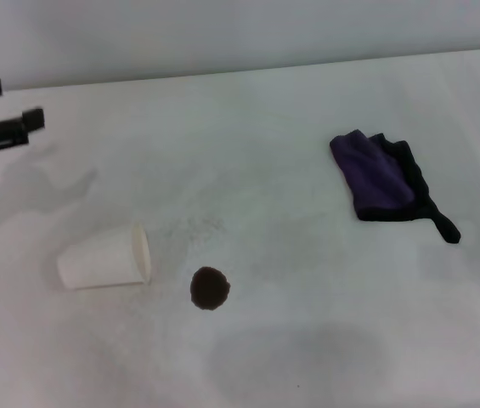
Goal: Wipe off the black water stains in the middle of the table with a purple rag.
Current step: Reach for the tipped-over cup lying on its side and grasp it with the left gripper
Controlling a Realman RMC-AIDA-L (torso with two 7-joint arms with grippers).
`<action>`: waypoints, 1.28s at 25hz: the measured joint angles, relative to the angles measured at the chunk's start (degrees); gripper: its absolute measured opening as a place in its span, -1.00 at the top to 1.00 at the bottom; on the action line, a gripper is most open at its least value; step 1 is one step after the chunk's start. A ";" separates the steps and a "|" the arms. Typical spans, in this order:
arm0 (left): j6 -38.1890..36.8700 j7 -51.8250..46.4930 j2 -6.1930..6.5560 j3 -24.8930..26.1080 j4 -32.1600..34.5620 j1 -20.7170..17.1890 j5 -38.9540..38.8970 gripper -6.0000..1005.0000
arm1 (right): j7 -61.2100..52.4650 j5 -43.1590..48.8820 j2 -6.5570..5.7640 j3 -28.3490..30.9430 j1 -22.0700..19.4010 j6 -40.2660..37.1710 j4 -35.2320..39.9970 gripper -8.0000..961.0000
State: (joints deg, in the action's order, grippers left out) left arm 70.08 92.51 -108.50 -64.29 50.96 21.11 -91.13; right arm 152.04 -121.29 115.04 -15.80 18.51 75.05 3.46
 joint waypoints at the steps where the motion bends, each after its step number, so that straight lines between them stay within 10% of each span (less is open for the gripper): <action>1: 1.95 -2.64 0.42 0.61 1.97 0.26 3.53 -0.75 | -0.10 -0.04 0.00 0.11 0.08 0.33 -0.51 -0.82; 16: 28.52 -7.72 -0.02 11.10 16.97 9.49 40.43 -0.75 | -2.25 -0.26 0.08 1.20 0.38 1.39 -3.37 -0.82; 32: 29.41 8.20 -4.40 9.53 14.84 12.11 48.82 -0.75 | -2.26 -0.26 0.14 1.22 1.17 1.61 -6.35 -0.82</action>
State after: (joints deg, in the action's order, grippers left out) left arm 99.49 100.71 -112.91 -54.75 65.80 33.21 -42.31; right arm 149.78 -121.55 115.18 -14.58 19.68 76.65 -2.89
